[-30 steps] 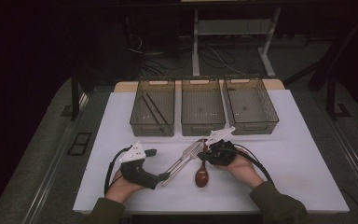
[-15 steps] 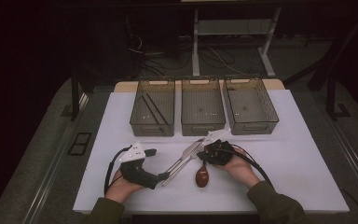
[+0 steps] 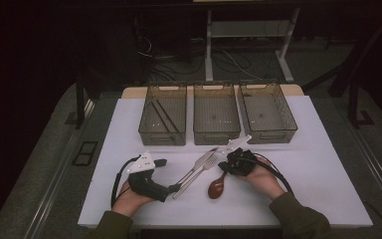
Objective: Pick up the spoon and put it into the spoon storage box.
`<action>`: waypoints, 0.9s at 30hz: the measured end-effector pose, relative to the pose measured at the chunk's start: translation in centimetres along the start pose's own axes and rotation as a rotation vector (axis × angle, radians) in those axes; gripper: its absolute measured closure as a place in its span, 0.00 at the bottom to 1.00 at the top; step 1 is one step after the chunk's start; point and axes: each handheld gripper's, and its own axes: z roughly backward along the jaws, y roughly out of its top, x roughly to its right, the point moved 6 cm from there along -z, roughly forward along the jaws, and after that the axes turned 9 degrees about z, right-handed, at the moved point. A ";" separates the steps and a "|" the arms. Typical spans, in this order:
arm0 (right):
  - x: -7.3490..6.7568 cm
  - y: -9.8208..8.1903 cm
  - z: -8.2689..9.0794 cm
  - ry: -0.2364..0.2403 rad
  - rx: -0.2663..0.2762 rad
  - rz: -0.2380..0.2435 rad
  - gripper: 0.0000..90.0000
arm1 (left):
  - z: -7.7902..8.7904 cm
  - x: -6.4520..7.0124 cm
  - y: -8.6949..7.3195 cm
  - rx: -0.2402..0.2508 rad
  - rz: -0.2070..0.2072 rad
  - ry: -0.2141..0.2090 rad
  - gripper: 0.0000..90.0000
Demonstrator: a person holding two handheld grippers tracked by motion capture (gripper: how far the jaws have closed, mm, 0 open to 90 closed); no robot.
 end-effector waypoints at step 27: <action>0.3 -4.5 4.5 0.021 -0.022 -0.052 0.99 | 0.0 0.1 0.0 0.004 0.001 -0.002 0.00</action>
